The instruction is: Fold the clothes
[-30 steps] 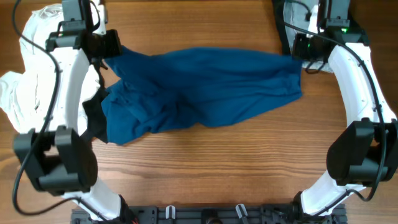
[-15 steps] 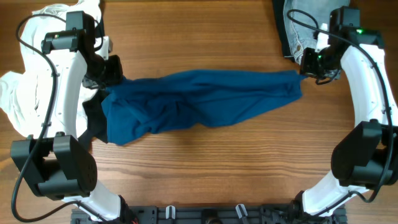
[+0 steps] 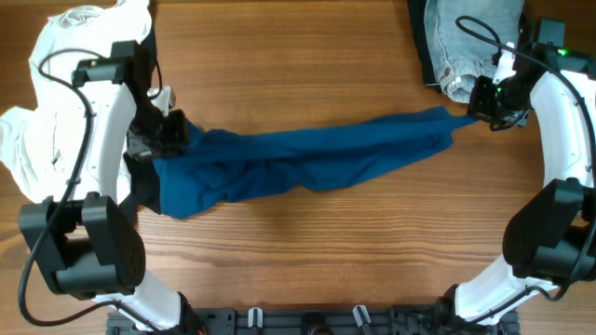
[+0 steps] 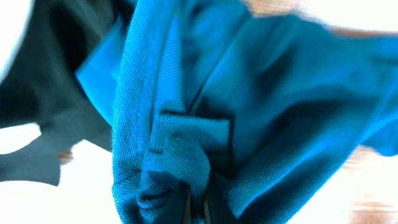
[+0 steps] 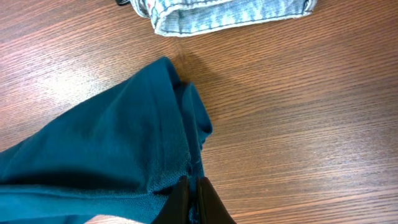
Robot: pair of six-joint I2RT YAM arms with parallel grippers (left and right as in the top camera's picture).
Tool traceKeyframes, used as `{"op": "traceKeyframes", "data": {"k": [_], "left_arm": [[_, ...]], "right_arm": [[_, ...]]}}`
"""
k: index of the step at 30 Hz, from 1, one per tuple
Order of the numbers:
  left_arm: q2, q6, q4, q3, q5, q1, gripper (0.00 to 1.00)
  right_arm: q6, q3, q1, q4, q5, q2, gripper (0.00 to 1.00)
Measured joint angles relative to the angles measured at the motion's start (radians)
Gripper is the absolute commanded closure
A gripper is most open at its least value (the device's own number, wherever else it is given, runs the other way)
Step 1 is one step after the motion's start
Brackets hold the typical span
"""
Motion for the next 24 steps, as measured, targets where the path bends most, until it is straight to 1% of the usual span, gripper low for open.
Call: {"op": "traceKeyframes", "data": {"k": [2,3,4,5,6,7,8,11,14,18,24], "left_arm": [[0.000,0.000,0.015,-0.044,-0.002,0.000,0.81],[0.000,-0.003,0.030,-0.073,-0.003,0.000,0.70],[0.000,-0.001,0.039,-0.093,-0.006,0.000,0.64],[0.000,-0.004,0.054,-0.118,-0.007,0.000,0.57],[0.000,-0.006,0.061,-0.132,-0.010,0.000,0.49],[0.000,-0.002,0.068,-0.142,-0.011,0.000,0.43],[0.000,-0.007,0.077,-0.145,-0.014,0.000,0.37],[0.000,0.000,0.099,-0.146,-0.014,0.000,0.20],[0.000,-0.003,0.121,-0.146,-0.014,0.000,0.00],[0.000,-0.005,0.152,-0.146,-0.014,0.000,0.00],[0.000,-0.008,0.189,-0.147,-0.014,0.000,0.00]], "right_arm": [[0.000,-0.008,0.000,0.000,0.000,0.000,0.94],[0.000,-0.016,0.000,0.001,0.000,0.000,0.82],[0.000,-0.026,0.000,0.001,0.000,0.000,0.67],[-0.003,-0.034,0.000,0.001,0.000,0.001,0.50],[0.000,-0.040,0.000,0.000,-0.002,0.002,0.38],[-0.001,-0.044,0.000,0.000,-0.003,0.005,0.32],[0.000,-0.044,0.000,0.001,-0.003,0.008,0.30],[-0.004,-0.045,0.000,0.006,-0.003,0.011,0.29],[-0.008,-0.045,0.000,0.021,-0.008,0.011,0.29],[-0.037,-0.045,0.000,0.048,-0.047,0.035,0.28],[-0.066,-0.045,0.000,0.092,-0.091,0.160,0.28]]}}
